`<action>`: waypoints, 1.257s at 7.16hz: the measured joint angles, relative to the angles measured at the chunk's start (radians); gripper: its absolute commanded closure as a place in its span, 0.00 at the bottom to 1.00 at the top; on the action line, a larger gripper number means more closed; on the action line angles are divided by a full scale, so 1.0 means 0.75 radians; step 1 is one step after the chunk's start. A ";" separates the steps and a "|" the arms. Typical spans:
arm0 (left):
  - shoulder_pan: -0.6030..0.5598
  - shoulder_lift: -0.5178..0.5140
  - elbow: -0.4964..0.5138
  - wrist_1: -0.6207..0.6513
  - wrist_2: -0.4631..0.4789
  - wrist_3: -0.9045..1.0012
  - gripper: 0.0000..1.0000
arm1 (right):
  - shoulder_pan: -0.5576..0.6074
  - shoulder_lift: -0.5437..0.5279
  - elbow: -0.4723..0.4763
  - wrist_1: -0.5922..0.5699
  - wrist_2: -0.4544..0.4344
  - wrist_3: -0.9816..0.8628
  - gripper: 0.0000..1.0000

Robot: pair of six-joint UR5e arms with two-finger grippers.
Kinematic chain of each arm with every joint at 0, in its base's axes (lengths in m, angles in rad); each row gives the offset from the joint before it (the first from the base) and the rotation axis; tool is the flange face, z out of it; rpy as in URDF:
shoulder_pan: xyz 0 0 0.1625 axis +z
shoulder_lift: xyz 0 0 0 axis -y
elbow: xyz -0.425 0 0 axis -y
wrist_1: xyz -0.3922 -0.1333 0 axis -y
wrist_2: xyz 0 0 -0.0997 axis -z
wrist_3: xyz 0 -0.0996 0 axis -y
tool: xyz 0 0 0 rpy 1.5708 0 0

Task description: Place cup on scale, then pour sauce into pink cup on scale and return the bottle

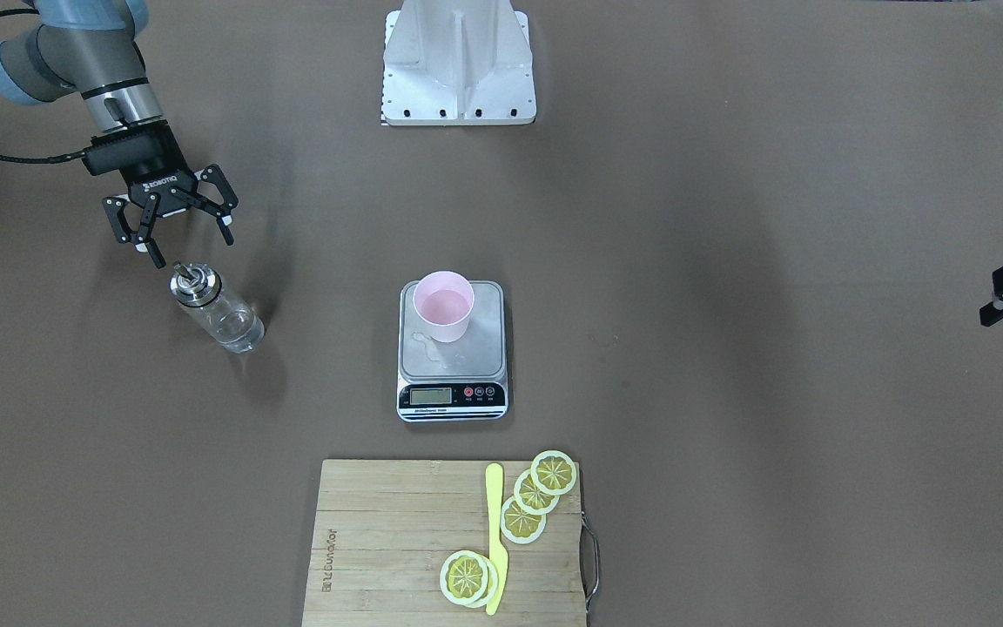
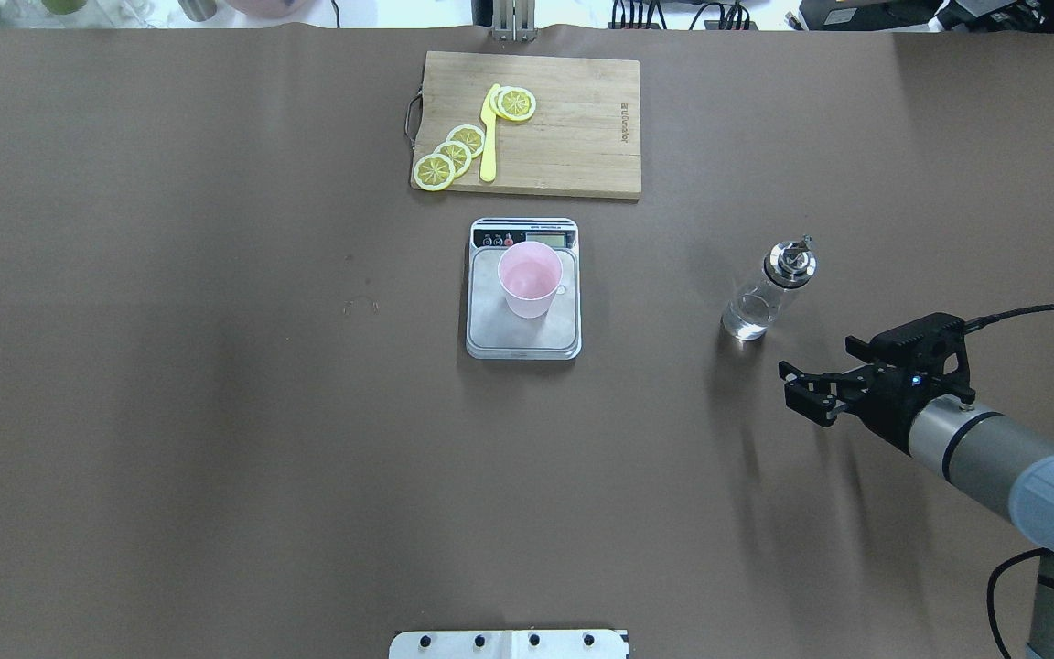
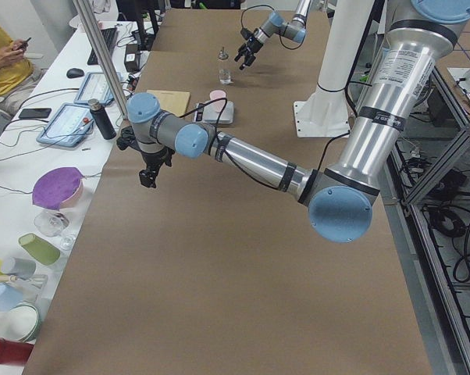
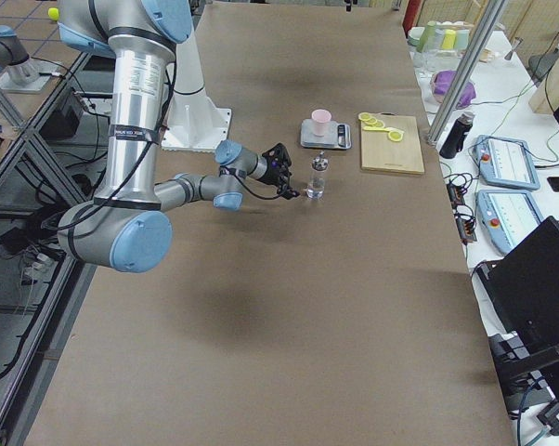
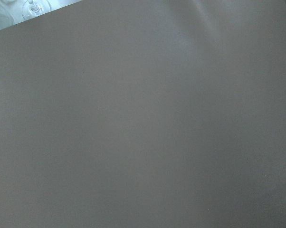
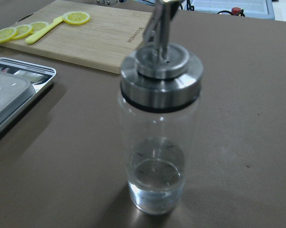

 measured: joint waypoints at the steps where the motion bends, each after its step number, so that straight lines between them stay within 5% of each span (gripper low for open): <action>1: 0.000 0.001 0.000 0.000 0.000 0.003 0.00 | 0.011 -0.047 -0.007 0.069 0.007 0.002 0.00; 3: 0.000 0.001 0.005 0.000 0.000 0.012 0.00 | 0.158 -0.073 -0.044 0.117 0.107 0.001 0.00; 6: -0.005 0.024 0.001 -0.003 -0.003 0.018 0.00 | 0.666 -0.037 -0.129 0.066 0.722 -0.017 0.00; 7: -0.020 0.044 -0.001 -0.004 -0.004 0.019 0.00 | 0.820 -0.008 -0.140 -0.034 0.890 -0.039 0.00; 9: -0.084 0.090 -0.003 -0.004 -0.006 0.021 0.00 | 1.024 0.137 -0.143 -0.427 1.034 -0.258 0.00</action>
